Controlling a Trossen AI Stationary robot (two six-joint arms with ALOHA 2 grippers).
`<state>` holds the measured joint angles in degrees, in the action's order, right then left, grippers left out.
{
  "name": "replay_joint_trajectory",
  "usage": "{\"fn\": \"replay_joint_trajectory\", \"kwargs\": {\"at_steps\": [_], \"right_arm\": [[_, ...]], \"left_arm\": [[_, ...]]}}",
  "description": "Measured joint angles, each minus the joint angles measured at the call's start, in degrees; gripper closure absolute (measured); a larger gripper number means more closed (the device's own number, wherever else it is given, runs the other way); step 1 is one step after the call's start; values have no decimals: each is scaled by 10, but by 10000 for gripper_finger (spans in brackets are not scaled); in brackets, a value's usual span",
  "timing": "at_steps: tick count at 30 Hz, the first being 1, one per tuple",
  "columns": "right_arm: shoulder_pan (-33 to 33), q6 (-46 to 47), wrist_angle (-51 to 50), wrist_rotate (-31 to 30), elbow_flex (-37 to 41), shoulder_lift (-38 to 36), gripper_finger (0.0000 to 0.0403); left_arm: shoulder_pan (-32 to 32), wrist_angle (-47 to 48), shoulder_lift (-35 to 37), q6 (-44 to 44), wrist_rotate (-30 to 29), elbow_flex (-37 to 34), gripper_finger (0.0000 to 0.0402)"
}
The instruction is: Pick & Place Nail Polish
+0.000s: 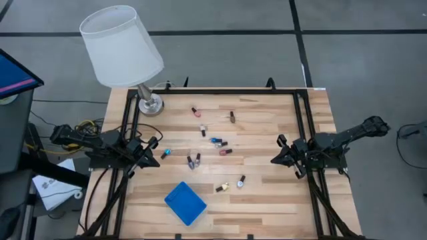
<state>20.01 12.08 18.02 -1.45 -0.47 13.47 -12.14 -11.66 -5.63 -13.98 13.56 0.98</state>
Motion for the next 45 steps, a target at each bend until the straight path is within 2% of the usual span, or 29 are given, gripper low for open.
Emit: {"fn": "replay_joint_trajectory", "kwargs": {"at_steps": [6, 15, 22, 26, 33, 39, 41, 44, 45], "right_arm": [[0, 0, 0, 0, 0, 0, 403], [0, 0, 0, 0, 0, 0, 403], [0, 0, 0, 0, 0, 0, 403], [0, 0, 0, 0, 0, 0, 403], [0, 0, 0, 0, 0, 0, 403], [0, 0, 0, 0, 0, 0, 403], [0, 0, 0, 0, 0, 0, 403], [0, 0, 0, 0, 0, 0, 403], [0, 0, 0, 0, 0, 0, 403]], "left_arm": [[0, -41, -1, 26, -16, 0, 400], [0, -181, -1, -181, -17, 0, 400], [0, -300, -1, -185, -20, 0, 400], [0, -349, -1, -218, -21, 0, 400], [0, -384, -1, -223, -25, 0, 400], [0, -407, -1, -223, -88, 0, 400], [0, -428, -1, -223, -139, 0, 400], [0, -428, -10, -224, -252, 19, 400], [0, -429, -23, -224, -267, 32, 401]]}}
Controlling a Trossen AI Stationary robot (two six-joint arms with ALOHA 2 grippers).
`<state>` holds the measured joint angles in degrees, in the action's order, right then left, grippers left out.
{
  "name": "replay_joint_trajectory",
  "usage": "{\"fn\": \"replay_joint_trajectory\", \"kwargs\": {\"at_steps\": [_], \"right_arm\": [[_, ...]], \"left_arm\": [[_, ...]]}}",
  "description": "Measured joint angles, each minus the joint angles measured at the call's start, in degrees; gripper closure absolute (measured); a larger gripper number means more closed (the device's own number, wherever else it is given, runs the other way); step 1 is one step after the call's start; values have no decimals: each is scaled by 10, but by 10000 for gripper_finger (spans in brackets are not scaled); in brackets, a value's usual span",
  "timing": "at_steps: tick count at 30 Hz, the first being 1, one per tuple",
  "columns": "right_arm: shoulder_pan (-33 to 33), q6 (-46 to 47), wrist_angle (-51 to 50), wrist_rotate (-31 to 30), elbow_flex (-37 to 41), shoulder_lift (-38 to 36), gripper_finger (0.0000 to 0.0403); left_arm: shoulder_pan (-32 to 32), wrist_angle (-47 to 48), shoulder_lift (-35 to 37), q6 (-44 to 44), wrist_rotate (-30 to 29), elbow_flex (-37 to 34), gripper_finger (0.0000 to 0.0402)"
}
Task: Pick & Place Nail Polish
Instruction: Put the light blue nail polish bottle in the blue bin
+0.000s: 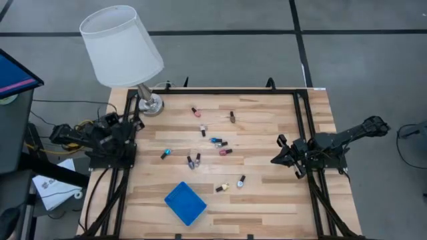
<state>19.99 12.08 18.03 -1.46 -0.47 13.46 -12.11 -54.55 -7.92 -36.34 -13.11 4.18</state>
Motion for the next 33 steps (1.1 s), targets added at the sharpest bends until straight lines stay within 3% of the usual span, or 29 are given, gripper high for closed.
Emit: {"fn": "replay_joint_trajectory", "kwargs": {"at_steps": [4, 6, 13, 16, 21, 27, 33], "right_arm": [[0, 0, 0, 0, 0, 0, 403], [0, 0, 0, 0, 0, 0, 403], [0, 0, 0, 0, 0, 0, 403], [0, 0, 0, 0, 0, 0, 403], [0, 0, 0, 0, 0, 0, 403], [0, 0, 0, 0, 0, 0, 403], [0, 0, 0, 0, 0, 0, 403]], "left_arm": [[0, 35, -96, 2, 33, 92, 401], [0, 100, -158, -3, 37, 156, 401], [0, 621, -348, -114, 56, 391, 401], [0, 764, -402, -135, 68, 440, 400], [0, 898, -442, -141, 89, 454, 367], [5, 1082, -468, -184, 85, 448, 284], [5, 1106, -497, -227, 75, 397, 219]]}}
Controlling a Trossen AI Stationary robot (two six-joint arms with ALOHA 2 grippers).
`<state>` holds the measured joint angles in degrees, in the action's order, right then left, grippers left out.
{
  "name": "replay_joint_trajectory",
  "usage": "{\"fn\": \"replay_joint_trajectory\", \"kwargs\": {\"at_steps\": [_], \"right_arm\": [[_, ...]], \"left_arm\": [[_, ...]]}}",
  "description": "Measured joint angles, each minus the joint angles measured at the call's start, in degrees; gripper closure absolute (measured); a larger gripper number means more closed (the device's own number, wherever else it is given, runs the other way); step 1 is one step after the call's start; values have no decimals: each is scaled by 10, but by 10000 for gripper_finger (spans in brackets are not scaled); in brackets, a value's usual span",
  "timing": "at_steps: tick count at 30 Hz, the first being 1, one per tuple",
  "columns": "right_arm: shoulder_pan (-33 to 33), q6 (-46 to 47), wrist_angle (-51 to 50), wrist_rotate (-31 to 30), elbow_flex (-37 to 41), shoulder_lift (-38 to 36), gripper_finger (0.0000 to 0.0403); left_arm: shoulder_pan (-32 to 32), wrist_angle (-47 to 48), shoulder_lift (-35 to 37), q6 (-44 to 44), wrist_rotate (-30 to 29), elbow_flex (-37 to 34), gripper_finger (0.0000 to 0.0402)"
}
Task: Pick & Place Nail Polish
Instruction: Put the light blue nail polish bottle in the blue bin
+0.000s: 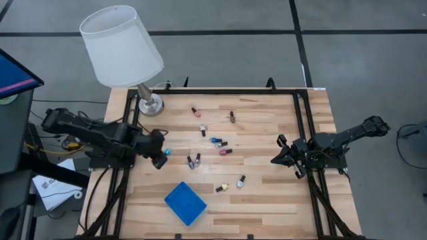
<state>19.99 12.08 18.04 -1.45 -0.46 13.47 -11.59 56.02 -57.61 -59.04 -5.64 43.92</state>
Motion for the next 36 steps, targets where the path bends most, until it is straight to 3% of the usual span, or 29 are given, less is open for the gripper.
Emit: {"fn": "replay_joint_trajectory", "kwargs": {"at_steps": [7, 14, 24, 30, 36], "right_arm": [[0, 0, 0, 0, 0, 0, 403], [0, 0, 0, 0, 0, 0, 403], [0, 0, 0, 0, 0, 0, 403], [0, 0, 0, 0, 0, 0, 403], [0, 0, 0, 0, 0, 0, 403]], "left_arm": [[6, -5, -47, -26, -53, -57, 206], [27, -113, -77, -11, -25, -95, 181], [34, -158, -157, 2, -24, -119, 167], [38, -192, -186, 19, -10, -132, 189], [60, -188, -195, 32, 6, -141, 256]]}}
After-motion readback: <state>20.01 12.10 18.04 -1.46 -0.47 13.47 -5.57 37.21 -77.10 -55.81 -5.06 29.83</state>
